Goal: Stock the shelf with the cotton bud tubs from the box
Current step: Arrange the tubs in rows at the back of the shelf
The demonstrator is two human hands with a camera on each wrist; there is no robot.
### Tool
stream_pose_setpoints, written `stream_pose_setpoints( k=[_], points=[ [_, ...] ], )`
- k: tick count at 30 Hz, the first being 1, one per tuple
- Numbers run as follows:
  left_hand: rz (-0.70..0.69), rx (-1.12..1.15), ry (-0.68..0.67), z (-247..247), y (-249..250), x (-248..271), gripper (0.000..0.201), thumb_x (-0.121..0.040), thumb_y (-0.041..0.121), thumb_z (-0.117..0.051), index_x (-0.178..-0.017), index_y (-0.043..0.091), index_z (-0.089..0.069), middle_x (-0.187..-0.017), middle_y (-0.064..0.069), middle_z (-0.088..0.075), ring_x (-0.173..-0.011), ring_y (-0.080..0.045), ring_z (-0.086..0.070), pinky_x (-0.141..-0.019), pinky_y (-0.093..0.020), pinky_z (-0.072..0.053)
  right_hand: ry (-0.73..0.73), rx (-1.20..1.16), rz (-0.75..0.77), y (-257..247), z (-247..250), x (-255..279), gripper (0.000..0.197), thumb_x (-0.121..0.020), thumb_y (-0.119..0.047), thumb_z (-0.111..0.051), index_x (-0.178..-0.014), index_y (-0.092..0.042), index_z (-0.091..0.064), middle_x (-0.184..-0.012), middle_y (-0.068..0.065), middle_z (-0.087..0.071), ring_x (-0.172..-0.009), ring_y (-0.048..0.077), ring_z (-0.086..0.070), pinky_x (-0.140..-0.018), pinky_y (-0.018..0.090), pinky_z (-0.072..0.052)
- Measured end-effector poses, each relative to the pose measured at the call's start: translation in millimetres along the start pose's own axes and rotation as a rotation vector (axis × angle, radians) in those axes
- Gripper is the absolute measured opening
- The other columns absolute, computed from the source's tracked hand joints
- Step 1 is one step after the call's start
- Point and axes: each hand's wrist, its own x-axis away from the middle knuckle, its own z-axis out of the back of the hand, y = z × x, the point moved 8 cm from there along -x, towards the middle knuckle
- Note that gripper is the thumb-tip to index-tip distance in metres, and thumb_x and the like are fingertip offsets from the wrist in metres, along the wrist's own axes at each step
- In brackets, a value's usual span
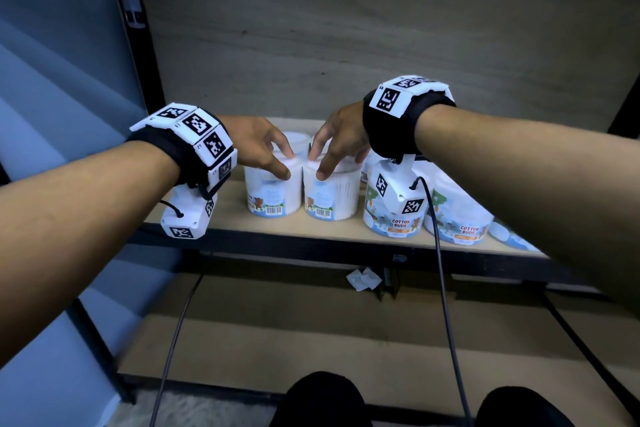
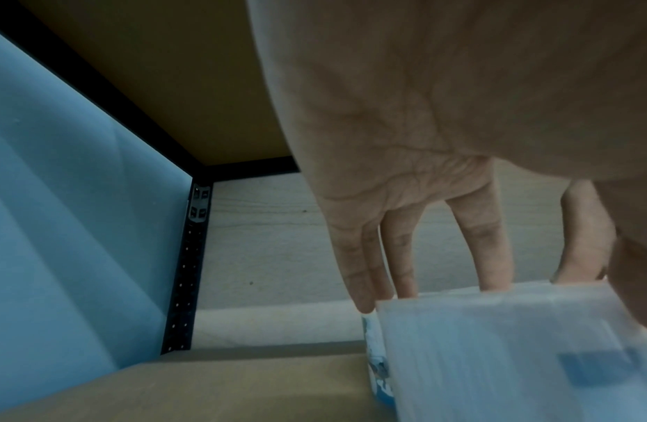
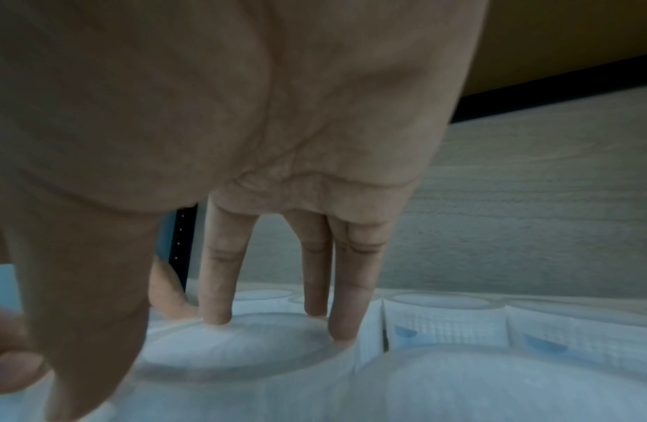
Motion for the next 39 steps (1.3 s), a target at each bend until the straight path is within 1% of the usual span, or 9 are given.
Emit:
stream_pose_setpoints(
  k=[5,10,14,18,24,31,35,37,39],
  points=[
    [0.002,-0.010,0.018,1.7,-0.3,10.1,0.045,-0.076,0.055,-0.074,-0.118,0.044,-0.064,-0.130,0.003,-0.061,-0.117,-0.017,-0.057,-0.108,-0.034,-0.039,-0.006,-0.006,-0.007,-3.9,-3.0,7.6,0.044,-0.069,-0.032,-0.087,-0.111,-0.029,-0.072,-0.113,0.003,-0.062,-0.096,0.018,-0.061,-0.088,0.034,-0.057],
    [-0.003,-0.013,-0.007,0.8,0.0,19.0,0.049,-0.073,0.059,-0.074,-0.119,0.045,-0.063,-0.131,0.003,-0.060,-0.119,-0.017,-0.056,-0.109,-0.035,-0.038,-0.040,0.012,-0.029,-6.6,-5.5,16.8,0.045,-0.070,-0.036,-0.087,-0.112,-0.032,-0.071,-0.117,0.004,-0.060,-0.102,0.024,-0.063,-0.086,0.033,-0.058],
    [-0.013,-0.033,-0.080,-3.5,1.4,22.4,0.075,-0.049,0.075,-0.065,-0.119,0.052,-0.056,-0.135,0.008,-0.056,-0.123,-0.016,-0.053,-0.112,-0.039,-0.037,-0.005,0.037,-0.059,-8.7,-3.5,17.5,0.055,-0.076,-0.044,-0.080,-0.125,-0.024,-0.063,-0.120,0.005,-0.056,-0.091,0.016,-0.061,-0.089,0.036,-0.056],
    [-0.001,-0.020,-0.152,-2.8,1.3,23.8,0.066,-0.055,0.055,-0.066,-0.120,0.054,-0.054,-0.136,0.010,-0.053,-0.128,-0.015,-0.050,-0.112,-0.038,-0.037,0.005,0.076,-0.165,-7.3,-5.0,11.1,0.079,-0.064,-0.057,-0.083,-0.126,-0.016,-0.059,-0.121,0.017,-0.060,-0.096,0.033,-0.065,-0.091,0.046,-0.055],
    [-0.005,0.040,-0.163,-2.4,-1.0,20.8,0.062,-0.056,0.048,-0.073,-0.117,0.051,-0.060,-0.133,0.009,-0.057,-0.124,-0.015,-0.054,-0.107,-0.038,-0.044,0.029,0.105,-0.161,-8.8,-6.0,11.5,0.065,-0.063,-0.048,-0.086,-0.115,-0.014,-0.066,-0.115,0.015,-0.064,-0.092,0.032,-0.067,-0.087,0.045,-0.057],
    [0.005,0.085,-0.122,-0.3,-1.5,11.7,0.044,-0.080,0.033,-0.077,-0.121,0.042,-0.064,-0.128,0.002,-0.060,-0.114,-0.019,-0.060,-0.102,-0.038,-0.050,0.020,0.110,-0.108,-8.3,-5.0,21.7,0.048,-0.072,-0.037,-0.084,-0.112,-0.017,-0.067,-0.120,0.013,-0.063,-0.101,0.032,-0.066,-0.091,0.045,-0.056],
    [0.026,0.109,-0.093,-0.8,0.6,11.1,0.042,-0.079,0.035,-0.077,-0.119,0.039,-0.066,-0.118,0.001,-0.062,-0.106,-0.020,-0.063,-0.088,-0.033,-0.056,0.009,0.079,-0.062,-6.0,-5.0,24.0,0.038,-0.074,-0.027,-0.083,-0.109,-0.022,-0.069,-0.108,0.005,-0.064,-0.088,0.025,-0.063,-0.089,0.038,-0.057],
    [0.033,0.109,-0.087,-1.7,1.7,11.0,0.040,-0.077,0.041,-0.078,-0.116,0.038,-0.068,-0.114,0.002,-0.063,-0.103,-0.020,-0.064,-0.081,-0.032,-0.057,0.004,0.077,-0.039,-5.0,-5.6,23.3,0.039,-0.073,-0.023,-0.083,-0.109,-0.026,-0.068,-0.103,0.001,-0.063,-0.093,0.025,-0.063,-0.089,0.037,-0.057],
    [0.041,0.099,-0.063,-0.7,1.6,11.4,0.043,-0.073,0.049,-0.078,-0.113,0.038,-0.069,-0.111,0.004,-0.062,-0.101,-0.022,-0.064,-0.076,-0.031,-0.058,-0.016,0.103,-0.007,-5.8,-6.9,22.9,0.042,-0.074,-0.020,-0.082,-0.112,-0.028,-0.066,-0.114,0.002,-0.063,-0.105,0.024,-0.062,-0.089,0.036,-0.057]
  ],
)
